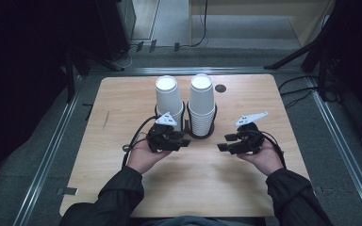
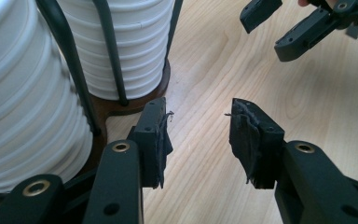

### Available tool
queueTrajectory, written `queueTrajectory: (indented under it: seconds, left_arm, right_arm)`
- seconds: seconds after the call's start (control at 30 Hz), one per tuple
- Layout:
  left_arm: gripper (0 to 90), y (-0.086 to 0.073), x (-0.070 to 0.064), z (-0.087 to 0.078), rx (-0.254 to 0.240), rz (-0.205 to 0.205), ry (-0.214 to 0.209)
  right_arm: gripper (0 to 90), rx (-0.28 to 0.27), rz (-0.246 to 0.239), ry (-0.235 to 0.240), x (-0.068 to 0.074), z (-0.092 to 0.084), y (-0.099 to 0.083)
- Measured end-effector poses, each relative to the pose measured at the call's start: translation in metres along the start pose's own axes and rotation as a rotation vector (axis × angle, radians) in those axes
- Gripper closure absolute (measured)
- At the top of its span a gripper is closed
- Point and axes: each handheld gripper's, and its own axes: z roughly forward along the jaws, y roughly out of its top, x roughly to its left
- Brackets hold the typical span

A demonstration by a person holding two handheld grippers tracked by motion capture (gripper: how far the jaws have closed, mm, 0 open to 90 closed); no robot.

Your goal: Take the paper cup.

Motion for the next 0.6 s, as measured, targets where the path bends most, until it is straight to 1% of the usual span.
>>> queueTrajectory:
  seconds: [0.1,0.13,0.17,0.2,0.23,0.27,0.3,0.37,0.4,0.47,0.5,0.57,0.6]
  left_arm:
    - [60.0,0.002,-0.002,-0.001,-0.005,0.012,-0.001]
    - [62.2,0.003,-0.003,-0.001,-0.008,0.01,-0.004]
    - [63.6,0.004,-0.004,-0.001,-0.014,0.018,-0.003]
    - [64.3,0.005,-0.005,-0.001,-0.016,0.034,0.019]
    - [66.6,0.005,-0.006,0.0,-0.02,0.032,0.044]
    - [70.5,0.007,-0.005,0.001,-0.021,0.025,0.042]
    - [71.0,0.008,-0.004,0.001,-0.025,0.017,0.046]
    - [76.0,0.01,-0.004,0.002,-0.026,0.008,0.062]
    - [76.6,0.011,-0.005,0.003,-0.029,0.008,0.066]
    - [79.3,0.013,-0.007,0.004,-0.023,0.014,0.088]
    - [79.6,0.013,-0.007,0.005,-0.022,0.014,0.087]
    - [80.6,0.016,-0.009,0.007,-0.012,0.02,0.115]
    - [80.5,0.018,-0.009,0.008,-0.01,0.009,0.117]
  right_arm:
    - [40.9,0.003,-0.015,-0.007,0.0,0.001,-0.001]
    - [40.1,0.006,-0.02,-0.008,0.0,0.0,-0.001]
    - [39.2,0.004,-0.03,-0.008,0.0,-0.002,-0.002]
    - [39.0,-0.001,-0.04,-0.004,0.0,-0.003,-0.002]
    - [39.0,-0.008,-0.046,-0.009,0.0,-0.005,-0.002]
    - [38.8,-0.016,-0.046,-0.014,0.0,-0.007,-0.002]
    - [38.6,-0.02,-0.042,-0.014,0.0,-0.009,-0.003]
    - [38.0,-0.025,-0.037,-0.017,-0.001,-0.011,-0.003]
    - [37.9,-0.026,-0.039,-0.021,-0.002,-0.012,-0.003]
    - [37.8,-0.025,-0.033,-0.026,-0.002,-0.015,-0.004]
    - [37.7,-0.028,-0.03,-0.026,-0.003,-0.016,-0.005]
    - [37.2,-0.026,-0.029,-0.029,-0.004,-0.017,-0.004]
    - [36.5,-0.02,-0.031,-0.035,-0.004,-0.017,-0.004]
